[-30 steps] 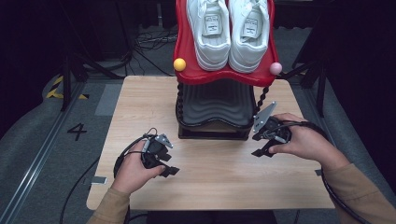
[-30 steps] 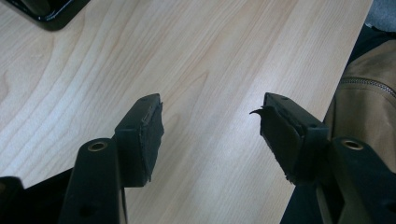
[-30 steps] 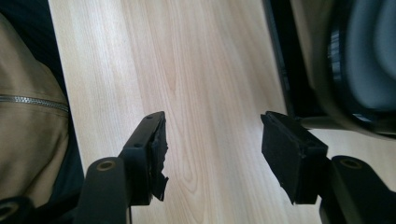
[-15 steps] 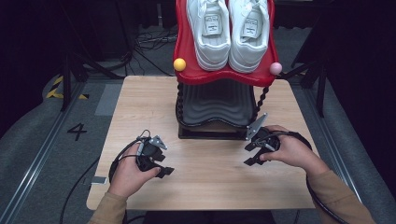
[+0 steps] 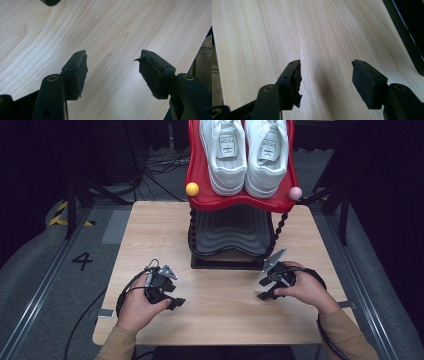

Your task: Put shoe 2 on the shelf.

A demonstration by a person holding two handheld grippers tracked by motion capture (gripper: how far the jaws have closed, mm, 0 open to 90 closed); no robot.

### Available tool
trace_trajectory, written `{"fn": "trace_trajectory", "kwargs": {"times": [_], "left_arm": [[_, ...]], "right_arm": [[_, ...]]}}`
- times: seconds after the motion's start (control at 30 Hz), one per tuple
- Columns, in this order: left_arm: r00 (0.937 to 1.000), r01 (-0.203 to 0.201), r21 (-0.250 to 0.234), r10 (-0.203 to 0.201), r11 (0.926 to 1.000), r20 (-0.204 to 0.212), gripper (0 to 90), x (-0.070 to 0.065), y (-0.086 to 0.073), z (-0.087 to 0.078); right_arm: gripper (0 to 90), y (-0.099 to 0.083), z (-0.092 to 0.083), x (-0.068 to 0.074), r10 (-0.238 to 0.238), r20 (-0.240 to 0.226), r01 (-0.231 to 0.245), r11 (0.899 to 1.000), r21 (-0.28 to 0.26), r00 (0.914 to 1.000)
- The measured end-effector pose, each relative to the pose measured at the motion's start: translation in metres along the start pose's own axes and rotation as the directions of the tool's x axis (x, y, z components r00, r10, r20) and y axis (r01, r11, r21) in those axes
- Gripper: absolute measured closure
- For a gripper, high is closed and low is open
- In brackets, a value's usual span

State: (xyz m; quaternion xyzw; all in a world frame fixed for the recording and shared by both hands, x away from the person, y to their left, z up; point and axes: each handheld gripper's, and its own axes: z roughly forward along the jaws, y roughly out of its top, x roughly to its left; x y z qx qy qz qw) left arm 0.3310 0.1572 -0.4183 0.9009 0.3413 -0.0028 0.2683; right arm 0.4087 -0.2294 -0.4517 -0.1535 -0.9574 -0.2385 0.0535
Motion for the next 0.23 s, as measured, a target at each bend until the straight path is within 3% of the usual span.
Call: {"fn": "trace_trajectory", "kwargs": {"times": [0.23], "left_arm": [[1.0,0.0,0.01,0.0,1.0,0.006,39.1,0.0004,-0.0004,0.0001]], "right_arm": [[40.0,0.0004,-0.0032,0.0034,0.01,0.015,-0.009,1.0,-0.022,0.9998]]}}
